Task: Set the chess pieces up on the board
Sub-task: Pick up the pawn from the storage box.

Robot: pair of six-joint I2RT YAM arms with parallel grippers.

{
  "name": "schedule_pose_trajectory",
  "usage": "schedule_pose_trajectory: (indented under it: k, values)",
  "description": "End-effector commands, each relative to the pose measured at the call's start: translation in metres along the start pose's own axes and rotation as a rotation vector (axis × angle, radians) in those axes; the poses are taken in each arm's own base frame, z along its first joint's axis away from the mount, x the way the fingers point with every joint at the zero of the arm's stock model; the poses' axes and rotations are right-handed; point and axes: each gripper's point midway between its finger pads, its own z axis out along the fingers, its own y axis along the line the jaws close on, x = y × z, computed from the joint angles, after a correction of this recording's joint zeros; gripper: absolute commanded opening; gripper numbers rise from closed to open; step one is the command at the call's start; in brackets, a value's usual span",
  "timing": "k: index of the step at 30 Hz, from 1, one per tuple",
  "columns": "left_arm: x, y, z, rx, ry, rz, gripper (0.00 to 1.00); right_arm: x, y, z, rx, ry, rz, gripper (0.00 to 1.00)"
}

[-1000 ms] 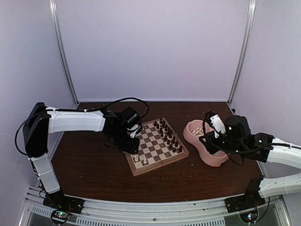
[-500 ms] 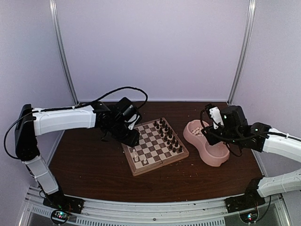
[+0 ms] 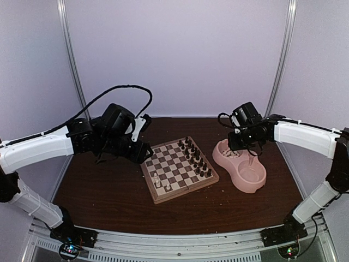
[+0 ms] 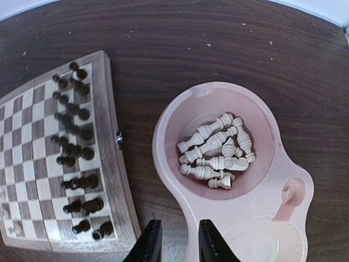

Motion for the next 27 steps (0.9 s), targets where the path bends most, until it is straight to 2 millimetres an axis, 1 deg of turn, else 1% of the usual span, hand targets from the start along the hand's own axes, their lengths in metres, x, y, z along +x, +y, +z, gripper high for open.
schedule_pose_trajectory:
  k: [1,7,12,14,18,22,27]
  values:
    - [0.008,0.005,0.003,-0.014,-0.032,0.022,0.50,-0.015,-0.026,0.006,0.150,-0.001,0.178,0.26]
    - [0.019,0.017,-0.002,-0.056,-0.044,0.040,0.51,-0.026,-0.035,0.023,0.177,-0.011,0.333,0.24]
    - [0.025,0.025,-0.007,-0.083,-0.069,0.058,0.53,-0.022,-0.041,0.043,0.206,0.028,0.444,0.24]
    - [0.026,0.026,-0.009,-0.086,-0.087,0.063,0.53,-0.017,-0.043,0.053,0.233,0.052,0.464,0.24]
    - [0.026,0.029,-0.013,-0.093,-0.113,0.077,0.54,-0.016,-0.046,0.068,0.267,0.068,0.479,0.24]
    - [0.022,0.024,-0.013,-0.058,-0.150,0.071,0.54,-0.014,-0.051,0.085,0.297,0.089,0.486,0.23]
    - [0.017,0.018,-0.008,-0.029,-0.177,0.073,0.54,-0.015,-0.054,0.106,0.319,0.123,0.494,0.22]
